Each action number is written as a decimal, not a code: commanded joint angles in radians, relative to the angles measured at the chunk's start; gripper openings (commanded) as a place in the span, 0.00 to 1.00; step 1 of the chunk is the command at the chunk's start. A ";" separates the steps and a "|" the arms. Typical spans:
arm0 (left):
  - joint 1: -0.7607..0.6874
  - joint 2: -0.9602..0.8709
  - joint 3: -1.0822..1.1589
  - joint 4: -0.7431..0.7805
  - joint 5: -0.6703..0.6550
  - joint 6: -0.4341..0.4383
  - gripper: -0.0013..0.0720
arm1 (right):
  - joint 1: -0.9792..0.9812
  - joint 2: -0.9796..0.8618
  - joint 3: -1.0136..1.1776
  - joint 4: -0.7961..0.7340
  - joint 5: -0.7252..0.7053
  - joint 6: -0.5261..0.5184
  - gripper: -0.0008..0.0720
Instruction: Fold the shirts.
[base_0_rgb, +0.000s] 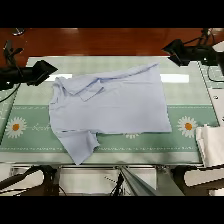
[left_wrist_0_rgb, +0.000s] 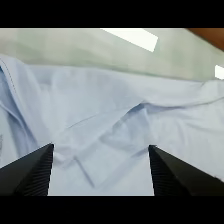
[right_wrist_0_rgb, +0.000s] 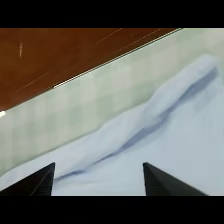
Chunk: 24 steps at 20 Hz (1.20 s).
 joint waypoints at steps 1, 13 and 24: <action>0.154 0.005 0.039 0.280 -0.341 -0.010 0.98 | -0.132 0.061 0.013 -0.088 0.342 -0.038 0.87; 0.510 0.132 -0.660 0.002 -0.362 0.146 0.98 | -0.286 0.832 -1.041 -0.157 0.187 -0.077 0.85; 0.296 0.117 -0.712 -0.110 -0.224 0.261 0.04 | -0.309 0.890 -1.091 -0.292 0.053 0.065 0.85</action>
